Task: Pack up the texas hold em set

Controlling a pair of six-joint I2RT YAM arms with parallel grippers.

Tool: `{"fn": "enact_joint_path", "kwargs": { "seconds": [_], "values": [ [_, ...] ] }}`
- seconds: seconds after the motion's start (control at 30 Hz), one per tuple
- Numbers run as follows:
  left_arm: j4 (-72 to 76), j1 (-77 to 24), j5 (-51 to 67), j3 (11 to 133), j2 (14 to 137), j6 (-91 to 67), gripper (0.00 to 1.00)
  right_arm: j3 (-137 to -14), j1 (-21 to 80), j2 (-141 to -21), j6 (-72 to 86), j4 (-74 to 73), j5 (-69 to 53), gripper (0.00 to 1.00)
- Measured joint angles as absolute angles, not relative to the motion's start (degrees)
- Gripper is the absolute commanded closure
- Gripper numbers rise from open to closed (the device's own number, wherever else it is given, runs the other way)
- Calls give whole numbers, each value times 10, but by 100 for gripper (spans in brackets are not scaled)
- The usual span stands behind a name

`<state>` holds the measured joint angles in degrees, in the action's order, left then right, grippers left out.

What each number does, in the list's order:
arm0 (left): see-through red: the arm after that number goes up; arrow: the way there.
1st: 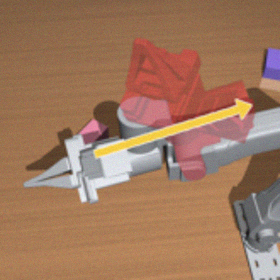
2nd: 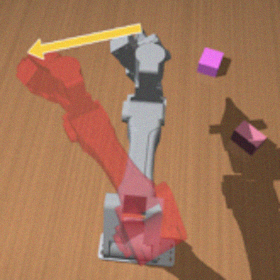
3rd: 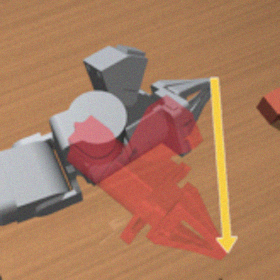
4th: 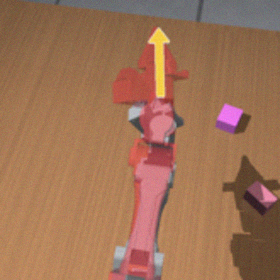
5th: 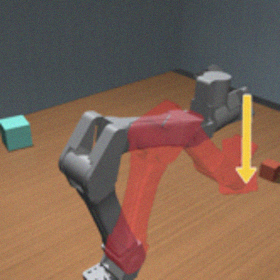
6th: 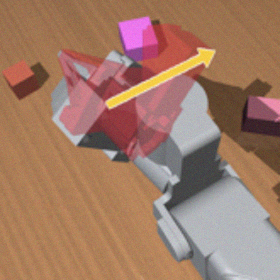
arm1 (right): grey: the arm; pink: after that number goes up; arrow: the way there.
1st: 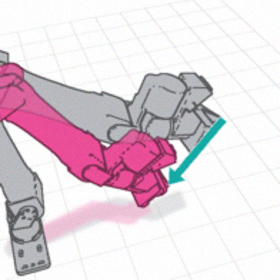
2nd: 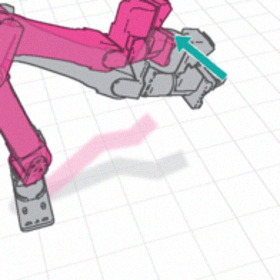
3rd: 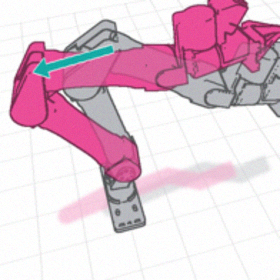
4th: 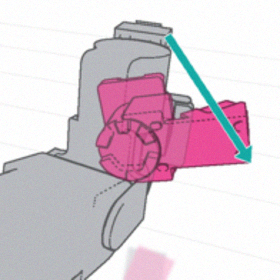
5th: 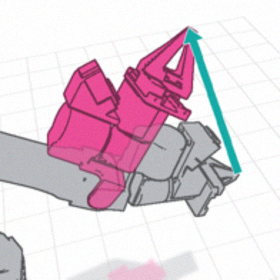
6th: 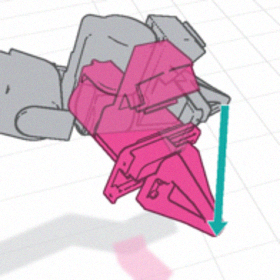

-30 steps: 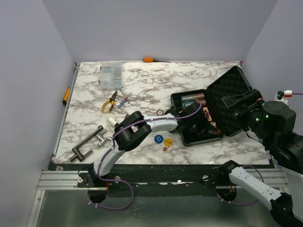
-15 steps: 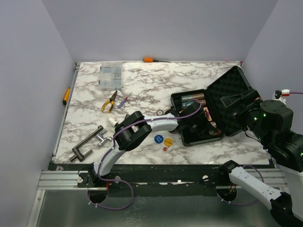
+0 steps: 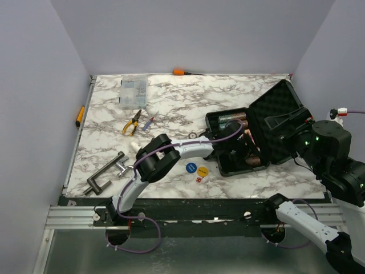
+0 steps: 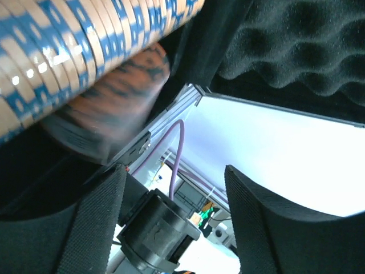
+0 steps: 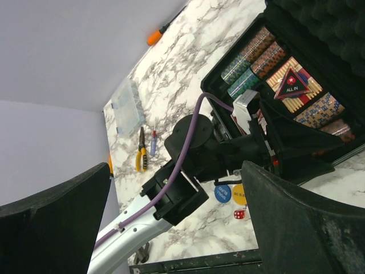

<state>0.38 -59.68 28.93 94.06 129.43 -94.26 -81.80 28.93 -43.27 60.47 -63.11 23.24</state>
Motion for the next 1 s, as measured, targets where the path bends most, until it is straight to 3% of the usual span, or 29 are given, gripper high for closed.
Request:
{"fn": "enact_joint_path", "kwargs": {
  "seconds": [0.37, 0.73, 1.0],
  "values": [
    [-32, -596, 300, 893, 1248, -902, 26, -817, 289, -427, 606, -631, 231, 0],
    [-122, -586, 273, 894, 1201, -835, 62, -816, 289, -421, 606, -631, 231, 0],
    [-162, -585, 244, 896, 1200, -817, 69, -808, 289, -412, 614, -631, 231, 0]
  ]
}}
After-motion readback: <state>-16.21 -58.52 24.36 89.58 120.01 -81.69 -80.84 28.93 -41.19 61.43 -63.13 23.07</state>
